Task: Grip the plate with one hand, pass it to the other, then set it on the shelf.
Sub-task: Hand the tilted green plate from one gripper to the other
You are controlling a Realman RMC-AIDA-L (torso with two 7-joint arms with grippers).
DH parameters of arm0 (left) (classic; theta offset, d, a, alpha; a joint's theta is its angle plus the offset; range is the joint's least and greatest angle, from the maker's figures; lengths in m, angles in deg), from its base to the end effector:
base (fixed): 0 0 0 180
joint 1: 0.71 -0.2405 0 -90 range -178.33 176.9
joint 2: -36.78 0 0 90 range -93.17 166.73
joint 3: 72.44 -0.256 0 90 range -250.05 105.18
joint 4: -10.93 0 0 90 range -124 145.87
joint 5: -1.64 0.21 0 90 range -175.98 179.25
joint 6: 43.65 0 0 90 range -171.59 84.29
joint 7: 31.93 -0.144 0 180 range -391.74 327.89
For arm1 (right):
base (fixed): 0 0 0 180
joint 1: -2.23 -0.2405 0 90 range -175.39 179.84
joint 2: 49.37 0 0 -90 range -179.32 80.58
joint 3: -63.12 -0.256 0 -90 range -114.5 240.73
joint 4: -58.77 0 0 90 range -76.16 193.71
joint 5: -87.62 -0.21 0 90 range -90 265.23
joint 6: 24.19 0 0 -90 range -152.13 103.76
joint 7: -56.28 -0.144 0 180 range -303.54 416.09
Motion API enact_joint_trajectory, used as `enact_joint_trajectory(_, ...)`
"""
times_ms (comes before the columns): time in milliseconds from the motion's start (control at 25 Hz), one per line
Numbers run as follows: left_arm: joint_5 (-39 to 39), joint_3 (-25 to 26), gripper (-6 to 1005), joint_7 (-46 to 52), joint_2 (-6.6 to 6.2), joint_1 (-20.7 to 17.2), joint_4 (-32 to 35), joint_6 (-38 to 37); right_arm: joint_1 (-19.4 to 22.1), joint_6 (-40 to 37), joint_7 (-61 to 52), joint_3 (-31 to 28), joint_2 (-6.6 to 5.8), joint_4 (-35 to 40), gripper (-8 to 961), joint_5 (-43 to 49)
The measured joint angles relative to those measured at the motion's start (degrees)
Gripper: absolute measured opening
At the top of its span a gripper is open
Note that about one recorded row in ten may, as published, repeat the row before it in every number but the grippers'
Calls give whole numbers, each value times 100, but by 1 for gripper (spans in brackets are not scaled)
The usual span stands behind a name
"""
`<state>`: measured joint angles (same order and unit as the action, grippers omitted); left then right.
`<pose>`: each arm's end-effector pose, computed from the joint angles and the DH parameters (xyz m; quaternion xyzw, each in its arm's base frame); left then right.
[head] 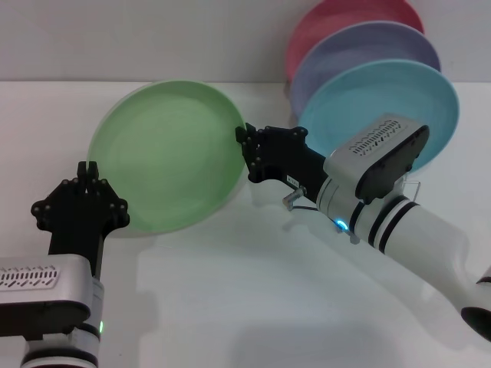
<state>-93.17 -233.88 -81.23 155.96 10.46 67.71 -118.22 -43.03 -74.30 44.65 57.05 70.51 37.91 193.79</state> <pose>-0.2361 0.2456 -0.0836 -0.6530 -0.2567 -0.2199 0.6777 0.1932 0.3653 -0.1302 -0.8599 0.2039 0.2931 0.3648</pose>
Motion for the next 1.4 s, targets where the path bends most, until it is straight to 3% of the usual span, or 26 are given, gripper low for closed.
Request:
enact_joint_trajectory(1280, 341, -23, 93, 282, -39, -129, 29, -23, 44, -46, 3, -8, 1, 8, 14, -17)
enact_joint_trajectory(1400, 491, 1, 276, 378, -45, -195, 33, -44, 44, -46, 3, -8, 1, 10, 14, -22)
